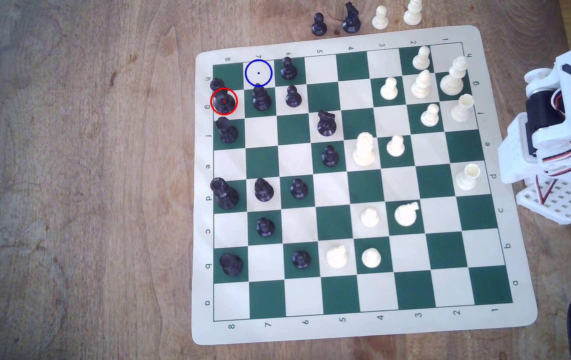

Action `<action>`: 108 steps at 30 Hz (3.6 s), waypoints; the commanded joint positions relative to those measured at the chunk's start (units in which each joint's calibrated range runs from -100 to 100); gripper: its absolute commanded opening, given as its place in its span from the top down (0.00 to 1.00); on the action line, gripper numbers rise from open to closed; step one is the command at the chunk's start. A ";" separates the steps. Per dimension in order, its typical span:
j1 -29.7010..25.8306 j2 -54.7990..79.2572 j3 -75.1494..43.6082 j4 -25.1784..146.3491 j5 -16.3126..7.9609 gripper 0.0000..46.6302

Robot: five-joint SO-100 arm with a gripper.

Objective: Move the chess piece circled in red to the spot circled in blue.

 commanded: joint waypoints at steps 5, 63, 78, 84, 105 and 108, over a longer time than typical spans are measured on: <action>6.25 -0.28 1.08 8.64 -0.20 1.00; 11.89 101.84 -123.76 155.40 -12.36 0.77; 12.59 126.71 -153.04 164.82 -12.89 0.56; 13.68 130.19 -153.13 162.53 -12.84 0.57; 11.65 133.84 -153.13 158.35 -14.02 0.60; 11.57 133.76 -153.13 158.35 -14.02 0.61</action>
